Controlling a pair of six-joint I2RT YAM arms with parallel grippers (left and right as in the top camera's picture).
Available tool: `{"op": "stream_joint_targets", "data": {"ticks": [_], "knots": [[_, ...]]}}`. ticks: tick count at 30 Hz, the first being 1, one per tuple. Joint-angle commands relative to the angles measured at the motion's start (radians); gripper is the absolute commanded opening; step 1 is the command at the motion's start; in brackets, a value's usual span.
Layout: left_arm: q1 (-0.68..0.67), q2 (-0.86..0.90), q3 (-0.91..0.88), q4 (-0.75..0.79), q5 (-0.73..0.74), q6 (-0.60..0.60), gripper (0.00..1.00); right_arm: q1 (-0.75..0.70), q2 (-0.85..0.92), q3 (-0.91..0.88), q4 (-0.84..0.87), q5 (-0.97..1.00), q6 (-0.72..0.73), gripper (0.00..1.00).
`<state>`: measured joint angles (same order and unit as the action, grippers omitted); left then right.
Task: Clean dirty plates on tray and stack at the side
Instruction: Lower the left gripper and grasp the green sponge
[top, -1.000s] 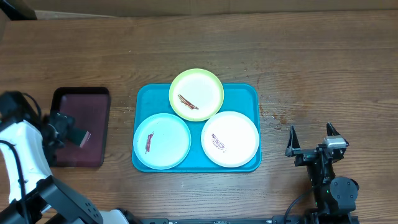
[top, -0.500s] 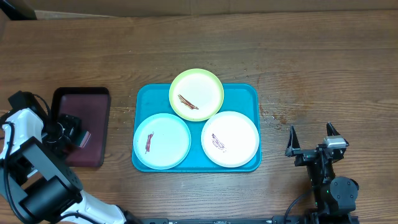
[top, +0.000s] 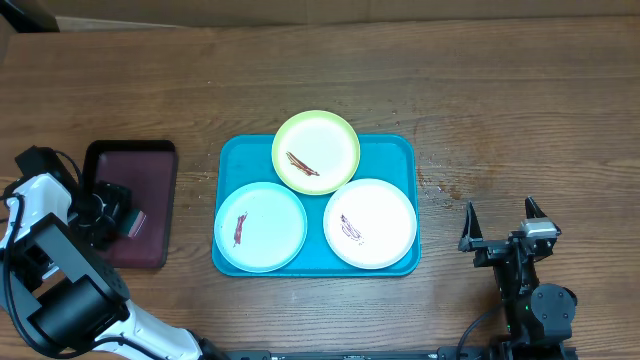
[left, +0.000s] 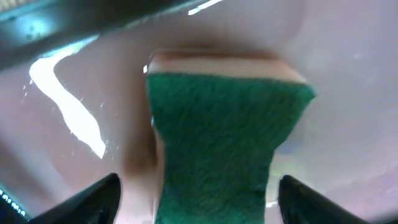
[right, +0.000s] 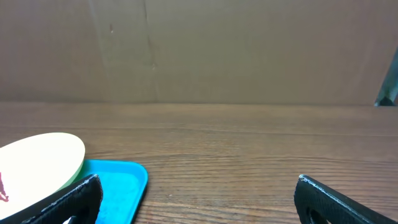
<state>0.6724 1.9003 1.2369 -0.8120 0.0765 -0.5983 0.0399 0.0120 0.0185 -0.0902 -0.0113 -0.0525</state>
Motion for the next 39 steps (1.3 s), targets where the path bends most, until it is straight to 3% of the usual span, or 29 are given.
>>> {"op": "stream_joint_targets", "data": {"ticks": [1, 3, 5, 9, 11, 16, 22, 27, 30, 35, 39], "knots": [[0.000, 0.010, -0.001, 0.006, 0.011, 0.024, 0.66, -0.002, -0.007, -0.010, 0.006, 0.003, -0.001, 1.00], [0.000, 0.010, -0.009, 0.005, 0.011, 0.027, 0.62, -0.002, -0.007, -0.010, 0.006, 0.003, -0.001, 1.00], [0.000, 0.010, -0.022, 0.006, 0.011, 0.027, 0.65, -0.002, -0.007, -0.010, 0.006, 0.003, -0.001, 1.00], [-0.001, 0.011, -0.032, 0.005, 0.026, 0.050, 0.89, -0.002, -0.007, -0.010, 0.006, 0.003, -0.001, 1.00], [-0.002, 0.011, -0.033, 0.005, 0.030, 0.053, 0.93, -0.002, -0.007, -0.010, 0.006, 0.003, -0.001, 1.00], [-0.023, 0.015, -0.033, 0.005, 0.029, 0.053, 0.95, -0.002, -0.007, -0.010, 0.006, 0.003, -0.001, 1.00], [-0.053, 0.062, -0.033, 0.010, 0.024, 0.053, 0.88, -0.002, -0.007, -0.010, 0.006, 0.003, 0.000, 1.00], [-0.050, 0.101, -0.033, 0.013, -0.016, 0.052, 0.60, -0.002, -0.007, -0.010, 0.006, 0.003, -0.001, 1.00], [-0.050, 0.103, -0.033, 0.007, -0.097, 0.053, 0.35, -0.002, -0.007, -0.010, 0.006, 0.003, -0.001, 1.00], [-0.050, 0.103, -0.033, 0.002, -0.106, 0.052, 0.06, -0.002, -0.007, -0.010, 0.006, 0.003, -0.001, 1.00], [-0.050, 0.103, -0.033, 0.003, -0.106, 0.041, 0.04, -0.002, -0.007, -0.010, 0.006, 0.003, -0.001, 1.00]]}}
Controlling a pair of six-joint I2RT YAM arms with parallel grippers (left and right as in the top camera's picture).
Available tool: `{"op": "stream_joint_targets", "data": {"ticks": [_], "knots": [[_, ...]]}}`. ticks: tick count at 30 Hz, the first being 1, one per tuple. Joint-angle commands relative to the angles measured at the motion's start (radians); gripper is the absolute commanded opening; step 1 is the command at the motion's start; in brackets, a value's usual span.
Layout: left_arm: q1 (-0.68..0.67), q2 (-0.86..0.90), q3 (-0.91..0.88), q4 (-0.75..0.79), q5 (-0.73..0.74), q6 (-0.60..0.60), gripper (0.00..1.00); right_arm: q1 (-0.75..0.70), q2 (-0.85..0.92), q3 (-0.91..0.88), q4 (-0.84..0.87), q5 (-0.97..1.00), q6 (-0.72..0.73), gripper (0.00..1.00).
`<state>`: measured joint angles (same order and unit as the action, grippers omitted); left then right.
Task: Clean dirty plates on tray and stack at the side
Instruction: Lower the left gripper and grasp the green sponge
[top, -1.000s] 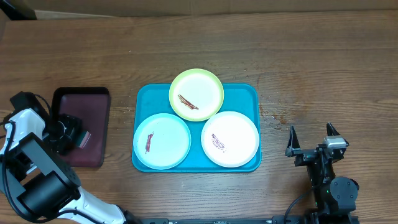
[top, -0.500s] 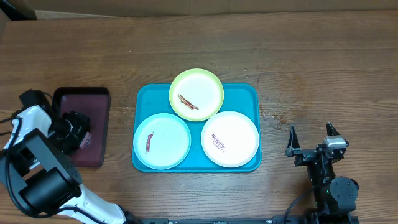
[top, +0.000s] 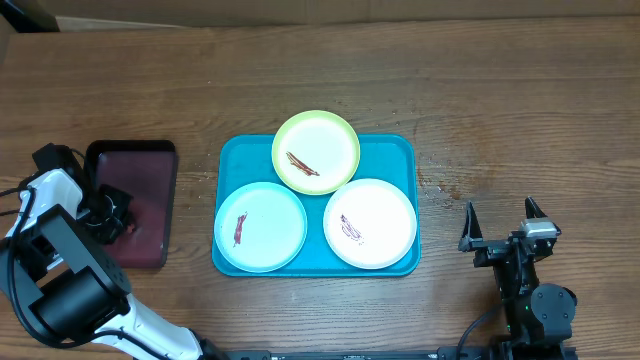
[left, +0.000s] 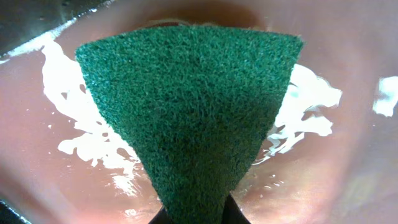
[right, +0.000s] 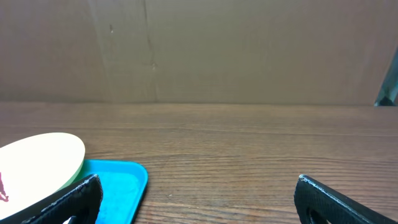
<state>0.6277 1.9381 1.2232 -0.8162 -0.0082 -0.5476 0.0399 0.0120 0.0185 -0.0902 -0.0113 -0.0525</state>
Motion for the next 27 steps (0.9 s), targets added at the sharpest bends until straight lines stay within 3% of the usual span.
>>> {"op": "stream_joint_targets", "data": {"ticks": [1, 3, 5, 13, 24, 27], "knots": [[-0.006, 0.065, -0.019, 0.009, -0.021, -0.010, 0.06, -0.002, -0.007, -0.010, 0.006, 0.003, -0.001, 1.00], [-0.006, 0.065, -0.019, 0.015, -0.022, -0.010, 0.40, -0.002, -0.007, -0.010, 0.006, 0.003, 0.000, 1.00], [-0.006, 0.065, -0.019, 0.030, -0.026, -0.009, 0.97, -0.002, -0.007, -0.010, 0.006, 0.003, -0.001, 1.00], [-0.006, 0.065, -0.019, 0.082, -0.134, -0.009, 1.00, -0.002, -0.007, -0.010, 0.006, 0.003, -0.001, 1.00], [-0.006, 0.065, -0.019, 0.175, -0.157, -0.008, 1.00, -0.002, -0.007, -0.010, 0.006, 0.003, -0.001, 1.00], [-0.006, 0.065, -0.019, 0.188, -0.157, -0.009, 0.73, -0.002, -0.007, -0.010, 0.006, 0.003, -0.001, 1.00]]}}
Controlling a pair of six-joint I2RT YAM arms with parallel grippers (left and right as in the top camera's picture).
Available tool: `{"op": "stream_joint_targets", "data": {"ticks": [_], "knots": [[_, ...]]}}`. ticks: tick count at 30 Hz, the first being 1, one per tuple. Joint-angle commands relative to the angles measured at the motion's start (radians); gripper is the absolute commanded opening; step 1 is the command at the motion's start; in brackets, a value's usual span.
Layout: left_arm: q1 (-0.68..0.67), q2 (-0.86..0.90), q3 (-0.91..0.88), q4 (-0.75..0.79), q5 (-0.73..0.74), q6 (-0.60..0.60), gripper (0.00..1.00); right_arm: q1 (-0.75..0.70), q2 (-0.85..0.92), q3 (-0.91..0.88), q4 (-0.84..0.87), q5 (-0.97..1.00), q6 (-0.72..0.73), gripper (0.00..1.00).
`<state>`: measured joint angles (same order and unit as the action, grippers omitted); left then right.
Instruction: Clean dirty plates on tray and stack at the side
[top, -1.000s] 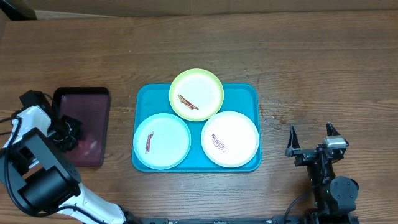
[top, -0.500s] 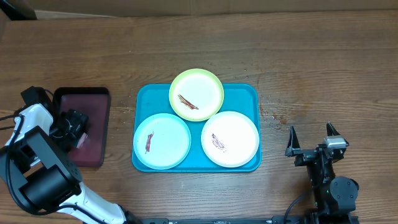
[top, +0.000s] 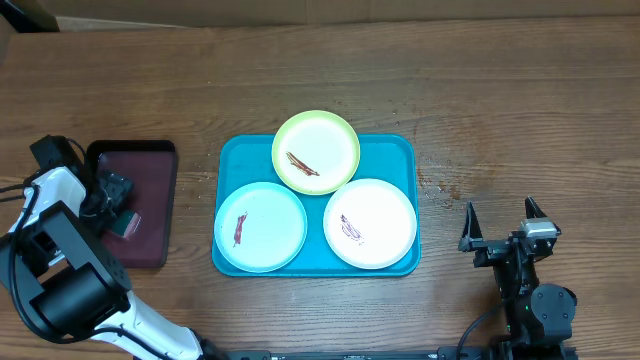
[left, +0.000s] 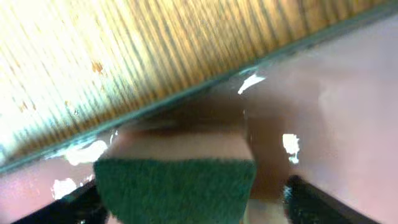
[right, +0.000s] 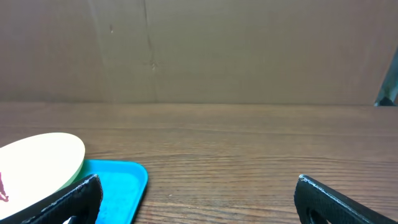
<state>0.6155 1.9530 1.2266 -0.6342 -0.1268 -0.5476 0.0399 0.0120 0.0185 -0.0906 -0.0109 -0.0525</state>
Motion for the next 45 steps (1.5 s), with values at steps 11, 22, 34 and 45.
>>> {"op": "stream_joint_targets", "data": {"ticks": [11, 22, 34, 45], "knots": [[0.006, 0.050, -0.023, 0.001, -0.037, -0.009, 0.09, -0.002, -0.007, -0.010, 0.006, 0.003, -0.001, 1.00], [0.006, 0.050, -0.023, -0.112, 0.165, -0.010, 1.00, -0.002, -0.007, -0.010, 0.006, 0.002, -0.001, 1.00], [0.006, 0.050, -0.023, -0.174, 0.198, -0.010, 0.04, -0.002, -0.007, -0.010, 0.006, 0.003, 0.000, 1.00], [0.006, 0.050, -0.023, -0.194, 0.207, -0.010, 1.00, -0.002, -0.007, -0.010, 0.006, 0.003, -0.001, 1.00]]}}
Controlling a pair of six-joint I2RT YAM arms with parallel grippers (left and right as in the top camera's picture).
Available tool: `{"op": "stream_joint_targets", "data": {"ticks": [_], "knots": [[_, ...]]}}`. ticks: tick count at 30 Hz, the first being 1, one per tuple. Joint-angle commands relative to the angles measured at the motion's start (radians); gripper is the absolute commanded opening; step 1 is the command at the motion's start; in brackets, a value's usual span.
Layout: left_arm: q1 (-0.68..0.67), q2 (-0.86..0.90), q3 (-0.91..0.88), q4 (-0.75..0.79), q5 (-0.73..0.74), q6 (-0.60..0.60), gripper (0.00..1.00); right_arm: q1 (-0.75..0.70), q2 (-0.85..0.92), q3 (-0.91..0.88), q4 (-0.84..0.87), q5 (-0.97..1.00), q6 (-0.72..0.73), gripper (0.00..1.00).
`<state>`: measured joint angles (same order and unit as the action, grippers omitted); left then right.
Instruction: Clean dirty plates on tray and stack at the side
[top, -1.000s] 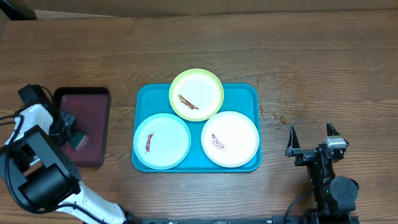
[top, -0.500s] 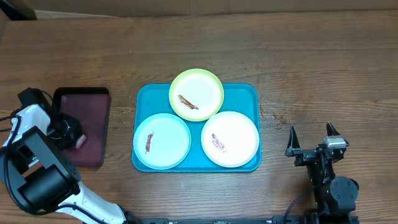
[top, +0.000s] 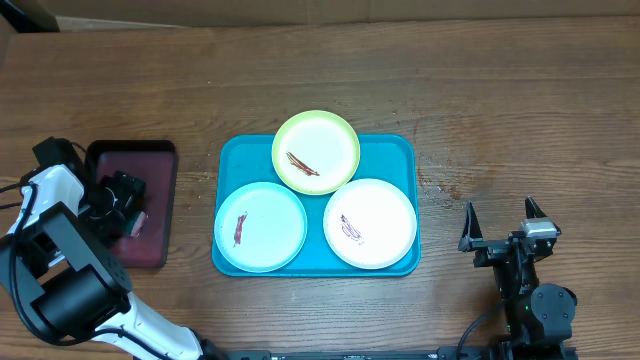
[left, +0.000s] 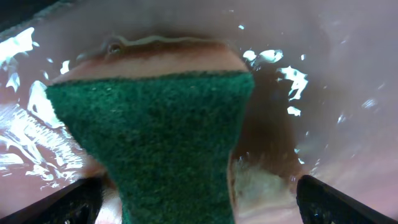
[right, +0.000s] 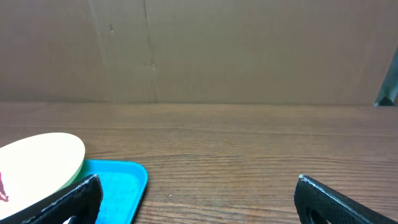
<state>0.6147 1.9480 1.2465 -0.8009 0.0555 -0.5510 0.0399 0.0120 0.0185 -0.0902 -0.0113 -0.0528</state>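
Note:
Three dirty plates sit on the blue tray (top: 400, 150): a green plate (top: 316, 151) at the back, a light blue plate (top: 260, 227) front left and a white plate (top: 370, 223) front right, each with a reddish smear. My left gripper (top: 125, 195) is open over the maroon tray (top: 150, 160). A green sponge (left: 155, 137) lies in the wet tray between its spread fingers (left: 81, 202). My right gripper (top: 497, 225) stands open right of the blue tray, holding nothing.
Wet glints cover the floor of the maroon tray (left: 348, 93). Bare wooden table (right: 249, 143) surrounds both trays. A brown cardboard wall (right: 249, 50) stands behind the table. The white plate's edge (right: 37, 155) shows at the left of the right wrist view.
My left gripper has shifted slightly right, further into the maroon tray, and now looks down on the sponge instead of at the tray rim. Its fingers are still apart. The right arm has not moved.
My left gripper was open around the sponge in the maroon tray. Then it was shut on the sponge, pinching it to a wedge. Then its fingers were apart again near the tray's left rim, and now they stand spread around the sponge. The plates have not moved.

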Motion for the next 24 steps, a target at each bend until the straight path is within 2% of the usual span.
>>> {"op": "stream_joint_targets", "data": {"ticks": [1, 3, 4, 6, 10, 14, 17, 20, 21, 22, 23, 24], "knots": [[0.006, 0.055, -0.042, -0.035, 0.034, -0.006, 1.00, -0.002, -0.007, -0.010, 0.006, 0.003, 0.000, 1.00], [0.006, 0.055, -0.042, -0.045, 0.059, -0.006, 0.98, -0.002, -0.007, -0.010, 0.006, 0.003, 0.000, 1.00], [0.006, 0.055, -0.042, -0.048, 0.067, -0.006, 0.93, -0.002, -0.007, -0.010, 0.006, 0.003, 0.000, 1.00], [0.006, 0.055, -0.042, -0.052, 0.079, -0.006, 0.76, -0.002, -0.007, -0.010, 0.006, 0.003, 0.000, 1.00], [0.006, 0.055, -0.042, -0.055, 0.080, -0.006, 0.34, -0.002, -0.007, -0.010, 0.006, 0.003, 0.000, 1.00], [0.006, 0.055, -0.042, -0.055, 0.080, -0.006, 0.07, -0.002, -0.007, -0.010, 0.006, 0.003, 0.000, 1.00], [0.006, 0.055, -0.042, -0.051, 0.077, -0.006, 0.04, -0.002, -0.007, -0.010, 0.006, 0.003, 0.000, 1.00], [0.006, 0.055, -0.042, -0.036, 0.066, -0.006, 0.04, -0.002, -0.007, -0.010, 0.006, 0.003, 0.000, 1.00], [0.006, 0.055, -0.042, -0.026, 0.058, -0.006, 0.16, -0.002, -0.007, -0.010, 0.006, 0.003, 0.000, 1.00], [0.007, 0.055, -0.042, -0.013, 0.044, -0.006, 0.36, -0.002, -0.007, -0.010, 0.006, 0.003, 0.000, 1.00], [0.007, 0.055, -0.042, 0.004, 0.024, -0.005, 0.85, -0.002, -0.007, -0.010, 0.006, 0.003, 0.000, 1.00], [0.007, 0.055, -0.042, 0.021, -0.002, -0.005, 1.00, -0.002, -0.007, -0.010, 0.006, 0.003, 0.000, 1.00]]}}
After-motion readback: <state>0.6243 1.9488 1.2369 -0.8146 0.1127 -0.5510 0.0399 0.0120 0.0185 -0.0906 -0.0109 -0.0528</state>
